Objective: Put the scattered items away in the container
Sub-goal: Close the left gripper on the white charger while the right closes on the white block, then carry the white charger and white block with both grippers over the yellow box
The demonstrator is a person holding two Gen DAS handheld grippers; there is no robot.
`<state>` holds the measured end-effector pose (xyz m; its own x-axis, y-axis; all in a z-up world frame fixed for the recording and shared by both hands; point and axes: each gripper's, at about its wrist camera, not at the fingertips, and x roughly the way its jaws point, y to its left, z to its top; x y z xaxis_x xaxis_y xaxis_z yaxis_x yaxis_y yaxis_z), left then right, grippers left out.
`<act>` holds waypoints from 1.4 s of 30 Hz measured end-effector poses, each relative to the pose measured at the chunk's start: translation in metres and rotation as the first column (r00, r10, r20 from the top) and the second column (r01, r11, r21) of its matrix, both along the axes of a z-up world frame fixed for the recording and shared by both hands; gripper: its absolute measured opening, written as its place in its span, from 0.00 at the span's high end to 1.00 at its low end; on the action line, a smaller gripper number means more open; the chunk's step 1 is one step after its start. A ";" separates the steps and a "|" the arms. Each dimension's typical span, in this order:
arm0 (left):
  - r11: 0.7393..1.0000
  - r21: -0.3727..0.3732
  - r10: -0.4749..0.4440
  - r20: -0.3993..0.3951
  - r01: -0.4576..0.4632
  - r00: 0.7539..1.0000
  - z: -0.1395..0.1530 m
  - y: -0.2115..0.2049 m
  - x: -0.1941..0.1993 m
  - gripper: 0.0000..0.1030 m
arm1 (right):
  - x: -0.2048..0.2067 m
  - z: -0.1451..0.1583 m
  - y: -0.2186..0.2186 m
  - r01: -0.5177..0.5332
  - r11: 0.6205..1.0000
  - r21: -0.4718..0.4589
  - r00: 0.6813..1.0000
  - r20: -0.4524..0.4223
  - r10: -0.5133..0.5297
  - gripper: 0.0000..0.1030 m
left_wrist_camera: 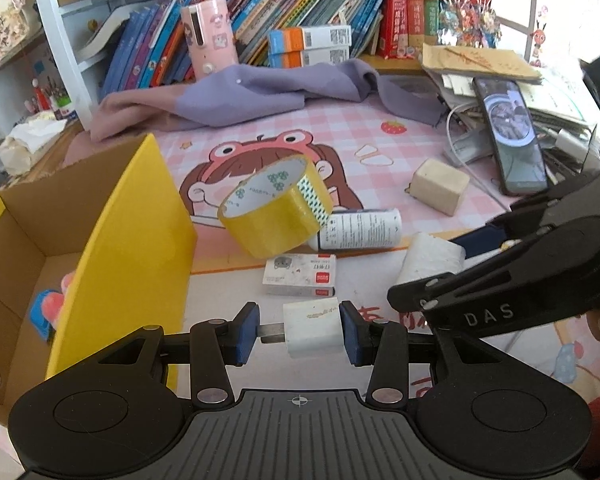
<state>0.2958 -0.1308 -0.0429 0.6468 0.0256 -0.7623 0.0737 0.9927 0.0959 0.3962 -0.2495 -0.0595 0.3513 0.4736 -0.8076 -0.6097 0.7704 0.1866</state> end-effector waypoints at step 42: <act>0.976 -0.091 -0.177 0.196 0.198 0.965 0.056 0.071 -0.144 0.60 | -0.177 0.064 0.020 0.294 0.955 0.043 0.936 0.190 -0.296 0.42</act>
<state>0.1520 -0.0601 0.0126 0.7622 -0.1855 -0.6202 0.2504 0.9680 0.0182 0.2192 -0.2300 0.0045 0.6248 0.3355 -0.7050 -0.3808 0.9192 0.1001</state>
